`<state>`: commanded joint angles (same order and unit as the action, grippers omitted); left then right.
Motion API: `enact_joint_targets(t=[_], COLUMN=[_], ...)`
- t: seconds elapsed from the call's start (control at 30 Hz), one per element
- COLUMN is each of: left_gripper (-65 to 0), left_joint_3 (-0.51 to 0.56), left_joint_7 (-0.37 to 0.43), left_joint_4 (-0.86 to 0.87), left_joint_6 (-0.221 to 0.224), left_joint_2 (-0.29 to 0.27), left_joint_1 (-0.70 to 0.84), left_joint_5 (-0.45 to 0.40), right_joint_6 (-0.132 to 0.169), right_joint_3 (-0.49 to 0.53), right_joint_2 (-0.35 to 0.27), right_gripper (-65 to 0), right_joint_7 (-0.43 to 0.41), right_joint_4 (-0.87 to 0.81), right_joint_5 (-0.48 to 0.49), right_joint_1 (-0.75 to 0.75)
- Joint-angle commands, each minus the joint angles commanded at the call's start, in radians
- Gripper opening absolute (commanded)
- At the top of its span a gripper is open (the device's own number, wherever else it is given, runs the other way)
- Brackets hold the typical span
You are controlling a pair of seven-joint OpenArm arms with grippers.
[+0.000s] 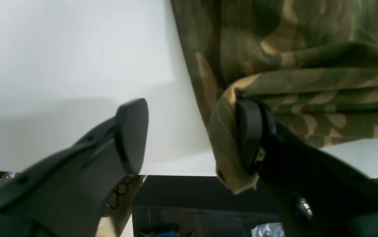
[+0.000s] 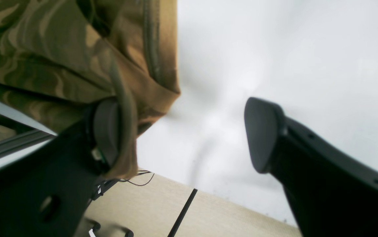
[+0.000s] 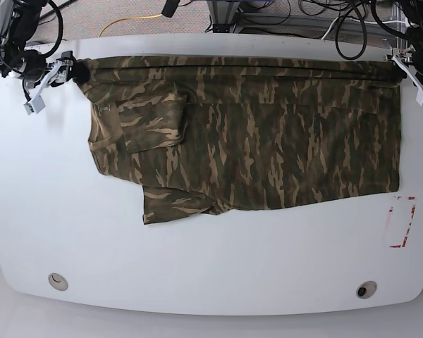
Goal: Fold the T-shirt properly
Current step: 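Lay the shirt flat, dragging the held edge away from the table center, then open both grippers and release the shirt edge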
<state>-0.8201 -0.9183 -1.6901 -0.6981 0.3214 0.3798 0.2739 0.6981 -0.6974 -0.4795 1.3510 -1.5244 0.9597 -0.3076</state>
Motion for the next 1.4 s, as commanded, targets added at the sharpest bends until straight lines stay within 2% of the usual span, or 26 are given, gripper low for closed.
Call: enact_joint_targets(t=[0.13,0.23,0.33,0.47,0.57,0.7,0.87,1.0,1.13,1.23,1.4], left_gripper=[-29.7,-29.9,-29.9,-29.9,-29.9,-29.9,-29.9,-29.9,-29.4,-29.3,-29.2], left_joint_3=[-0.052,-0.071,-0.087,-0.097,-0.144,-0.186,-0.183,-0.176,-0.160,-0.121,-0.064], left_joint_7=[-0.009,-0.084,-0.149,-0.232,-0.250,-0.252,-0.252,-0.252,-0.252,-0.262,-0.301], left_joint_4=[-0.064,-0.101,-0.184,-0.233,-0.230,-0.229,-0.161,-0.057,0.015,0.018,0.021], left_joint_6=[0.000,0.000,0.000,0.000,0.000,0.000,0.000,0.000,0.000,0.000,0.000], left_joint_2=[-0.006,-0.006,-0.006,-0.002,-0.002,-0.002,0.000,0.020,0.025,0.054,0.055], left_joint_1=[0.000,-0.006,-0.006,-0.002,-0.002,0.014,0.041,0.041,0.038,0.041,0.043], left_joint_5=[0.031,0.106,0.222,0.305,0.302,0.302,0.302,0.302,0.302,0.310,0.361], right_joint_6=[0.000,0.000,0.000,0.000,0.000,0.000,0.000,0.000,0.000,0.000,0.000], right_joint_3=[-0.028,-0.054,-0.074,-0.071,-0.071,-0.074,-0.055,-0.017,-0.014,-0.014,-0.012], right_joint_2=[-0.011,0.008,0.009,0.009,0.009,0.009,0.008,0.009,0.041,0.046,0.048], right_gripper=[-16.5,-16.3,-16.3,-16.5,-16.6,-16.6,-16.5,-16.6,-16.6,-16.6,-16.6], right_joint_7=[0.002,0.002,0.002,0.003,0.003,0.003,0.003,0.002,0.000,0.000,0.000], right_joint_4=[-0.044,-0.135,-0.203,-0.232,-0.204,-0.152,-0.147,-0.144,-0.144,-0.144,-0.144], right_joint_5=[0.011,0.063,0.169,0.192,0.180,0.110,0.049,0.000,-0.035,-0.040,-0.040], right_joint_1=[-0.026,-0.068,-0.101,-0.114,-0.114,-0.115,-0.143,-0.143,-0.140,-0.140,-0.126])
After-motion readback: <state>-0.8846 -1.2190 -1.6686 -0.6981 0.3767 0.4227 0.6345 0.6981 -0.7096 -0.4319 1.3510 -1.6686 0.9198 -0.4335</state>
